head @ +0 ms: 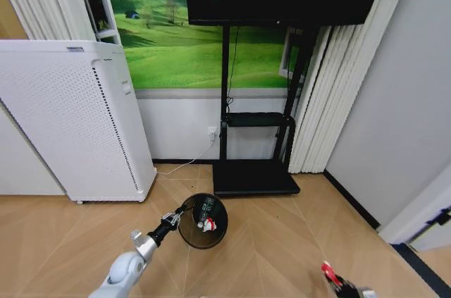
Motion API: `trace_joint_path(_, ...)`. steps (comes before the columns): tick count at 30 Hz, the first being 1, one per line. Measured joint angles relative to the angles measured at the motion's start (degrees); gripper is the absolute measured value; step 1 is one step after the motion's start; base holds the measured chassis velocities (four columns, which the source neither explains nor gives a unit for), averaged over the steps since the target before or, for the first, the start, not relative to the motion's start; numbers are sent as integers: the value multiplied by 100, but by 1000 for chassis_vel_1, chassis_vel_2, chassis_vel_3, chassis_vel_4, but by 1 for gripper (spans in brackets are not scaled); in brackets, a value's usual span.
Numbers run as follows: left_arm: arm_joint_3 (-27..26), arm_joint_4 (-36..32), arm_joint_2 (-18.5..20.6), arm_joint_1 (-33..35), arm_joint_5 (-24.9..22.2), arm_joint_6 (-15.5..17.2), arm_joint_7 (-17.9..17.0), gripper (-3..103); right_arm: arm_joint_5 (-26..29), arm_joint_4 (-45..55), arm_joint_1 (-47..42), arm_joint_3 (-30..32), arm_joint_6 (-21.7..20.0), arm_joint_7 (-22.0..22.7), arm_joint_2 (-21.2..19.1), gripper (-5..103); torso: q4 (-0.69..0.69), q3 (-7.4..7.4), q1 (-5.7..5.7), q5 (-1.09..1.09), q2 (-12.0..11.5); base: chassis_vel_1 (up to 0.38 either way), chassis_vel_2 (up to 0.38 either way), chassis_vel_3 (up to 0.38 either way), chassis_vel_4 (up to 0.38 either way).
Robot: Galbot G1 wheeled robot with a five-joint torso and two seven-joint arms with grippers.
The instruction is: Pick up the trash bin and place the garbage on the floor into it.
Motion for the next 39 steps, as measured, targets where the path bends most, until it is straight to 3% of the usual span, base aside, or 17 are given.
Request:
trace_joint_path(4, 275, 146, -43, -238, 38, -11, -96, 7, 24, 675, -117, 14, 171, -21, 84, 36, -1, 0, 0, -9, 0, 0, 0, 0, 0)
trace_joint_path(12, 724, 340, -69, -601, 24, 5, -209, 7, 43, 1340, -214, -59, 330, -102, 203, 36, -1, 0, 0, -5, 0, 0, 0, 0, 0)
trace_joint_path(15, 1178, 565, -111, -959, 3, 45, -307, 7, -9, 1812, -285, -118, 625, -264, 331, 36, -1, 0, 0, -5, 0, 0, 0, 0, 0)
trace_joint_path(17, 1805, 837, -258, -1438, -160, 146, -477, 7, 44, 2336, -574, -48, 986, -519, 442, 36, -2, -1, 0, -5, 0, 0, 0, 0, 0)
trace_joint_path(26, 2654, 916, -657, -1802, -220, 319, -770, 7, 143, 3304, -1266, 302, 1754, -1151, 814, 36, -2, -1, 0, -7, 0, 0, 0, 0, 0)
trace_joint_path(39, 2772, 524, -768, -1406, -333, 422, -869, 7, -484, 3552, -1183, -73, 1716, -1470, 967, 36, -2, -1, 0, -7, 0, 0, 0, 0, 0)
